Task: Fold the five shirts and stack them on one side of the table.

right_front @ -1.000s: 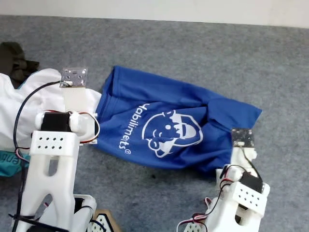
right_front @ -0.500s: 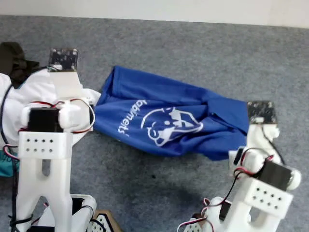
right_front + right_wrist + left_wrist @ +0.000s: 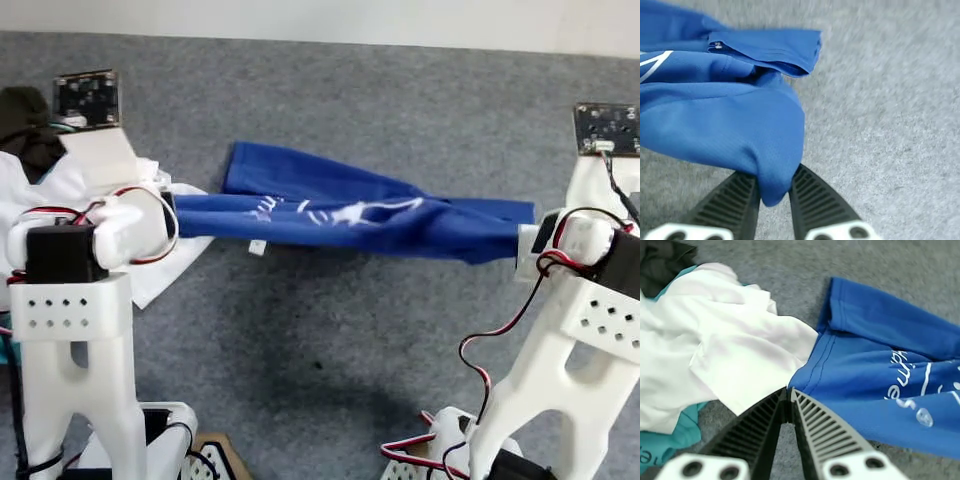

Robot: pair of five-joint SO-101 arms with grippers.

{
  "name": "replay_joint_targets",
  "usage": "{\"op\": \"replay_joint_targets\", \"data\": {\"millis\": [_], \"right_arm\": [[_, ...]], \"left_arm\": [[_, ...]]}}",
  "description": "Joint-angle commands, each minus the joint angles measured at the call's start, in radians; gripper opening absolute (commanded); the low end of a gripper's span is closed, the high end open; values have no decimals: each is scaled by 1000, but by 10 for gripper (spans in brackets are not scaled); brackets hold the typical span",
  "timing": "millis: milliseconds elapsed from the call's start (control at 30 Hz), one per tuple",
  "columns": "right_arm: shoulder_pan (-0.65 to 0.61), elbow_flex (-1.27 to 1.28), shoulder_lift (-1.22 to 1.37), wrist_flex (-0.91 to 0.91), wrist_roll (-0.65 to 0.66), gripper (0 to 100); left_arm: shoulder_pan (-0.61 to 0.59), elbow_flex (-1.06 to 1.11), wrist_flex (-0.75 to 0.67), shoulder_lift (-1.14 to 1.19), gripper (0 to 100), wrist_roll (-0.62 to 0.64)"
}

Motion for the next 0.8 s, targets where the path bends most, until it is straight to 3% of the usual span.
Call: {"op": "replay_joint_targets", "data": {"millis": [0, 233, 433, 633, 767], "right_arm": [[-1, -58, 10, 16, -51, 5], [-41, -252, 2, 10, -130, 5], [-119, -354, 15, -4, -132, 5], [-136, -271, 15, -157, -152, 5], [-130, -208, 15, -352, -187, 5]], "left_arm": [[-24, -44, -44, -12, 14, 46], [-36, -44, -164, -13, 14, 198], [-39, -42, -255, -13, 14, 215], [-39, -35, -359, -12, 14, 216], [-39, -21, -508, -12, 12, 218]]}}
